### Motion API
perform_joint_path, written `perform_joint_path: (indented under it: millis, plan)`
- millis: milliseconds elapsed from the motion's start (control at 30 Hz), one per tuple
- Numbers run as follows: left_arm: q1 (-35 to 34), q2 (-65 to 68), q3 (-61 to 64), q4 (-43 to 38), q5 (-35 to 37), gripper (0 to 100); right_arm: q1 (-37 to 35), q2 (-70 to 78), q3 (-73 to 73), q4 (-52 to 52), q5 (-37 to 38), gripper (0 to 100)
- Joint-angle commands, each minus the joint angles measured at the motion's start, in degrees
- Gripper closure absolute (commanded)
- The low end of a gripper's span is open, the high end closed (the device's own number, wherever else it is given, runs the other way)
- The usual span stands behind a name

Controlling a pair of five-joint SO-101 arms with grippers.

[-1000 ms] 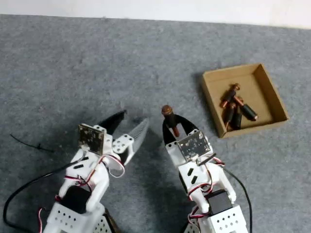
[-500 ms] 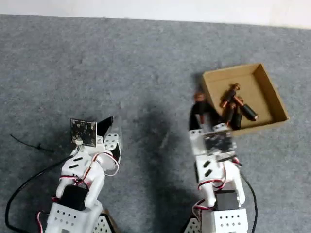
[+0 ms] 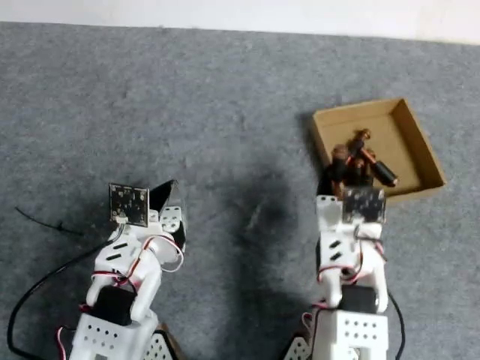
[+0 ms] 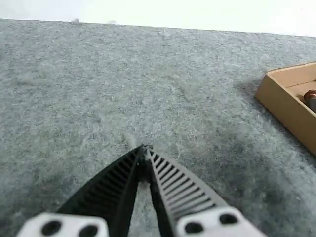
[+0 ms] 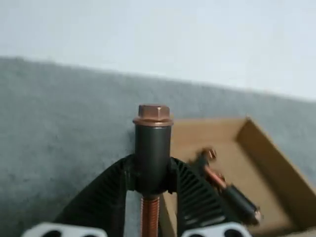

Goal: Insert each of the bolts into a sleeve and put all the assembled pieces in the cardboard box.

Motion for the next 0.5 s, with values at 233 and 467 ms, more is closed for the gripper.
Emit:
perform_joint_path:
  millis: [233, 467]
  plan:
    - [-0.84, 0.57, 1.98, -5.89, 0.09, 99, 6.02, 50.07, -36.7, -2.24, -0.88, 99.3]
    - [-1.1, 0.66, 1.89, -6.15, 0.09, 99, 10.24, 77.14, -53.23, -1.98, -0.88, 99.2]
